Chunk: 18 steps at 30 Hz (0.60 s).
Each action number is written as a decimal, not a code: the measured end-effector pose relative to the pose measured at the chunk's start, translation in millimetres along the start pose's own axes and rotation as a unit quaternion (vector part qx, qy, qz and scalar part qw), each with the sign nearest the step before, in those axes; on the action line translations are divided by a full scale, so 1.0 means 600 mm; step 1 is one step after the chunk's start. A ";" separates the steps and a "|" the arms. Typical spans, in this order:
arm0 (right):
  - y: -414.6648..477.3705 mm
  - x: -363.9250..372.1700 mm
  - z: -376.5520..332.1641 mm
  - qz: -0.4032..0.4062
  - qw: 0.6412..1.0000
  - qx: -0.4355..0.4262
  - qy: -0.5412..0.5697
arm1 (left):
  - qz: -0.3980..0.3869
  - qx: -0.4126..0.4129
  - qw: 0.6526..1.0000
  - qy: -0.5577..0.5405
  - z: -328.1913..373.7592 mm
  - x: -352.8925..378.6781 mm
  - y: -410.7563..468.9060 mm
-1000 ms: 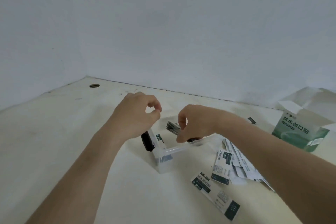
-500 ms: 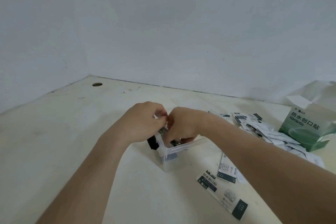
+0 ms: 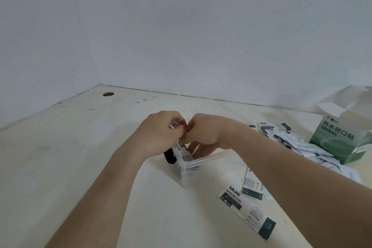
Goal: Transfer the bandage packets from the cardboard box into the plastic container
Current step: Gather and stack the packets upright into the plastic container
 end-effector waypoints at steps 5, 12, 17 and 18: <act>-0.017 -0.010 0.003 0.017 0.999 0.003 -0.027 | -0.005 0.007 1.000 0.017 0.004 -0.002 -0.003; -0.028 -0.008 -0.003 0.010 0.999 0.000 -0.042 | 0.073 0.093 0.984 0.133 0.048 -0.034 -0.020; -0.039 -0.020 -0.001 0.032 0.994 0.004 -0.103 | -0.087 0.069 0.980 0.164 0.063 -0.012 0.003; -0.043 -0.023 0.000 0.029 0.992 0.007 -0.125 | -0.122 0.071 0.972 0.190 0.067 -0.001 0.011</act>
Point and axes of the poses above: each hand's wrist, its own y-axis towards the middle knuckle, its own x-axis out of the palm, z = x × y, the point moved 6 cm from there along y, towards the middle knuckle, and after that the axes turned 6 degrees about -z, right-handed, at the moved point
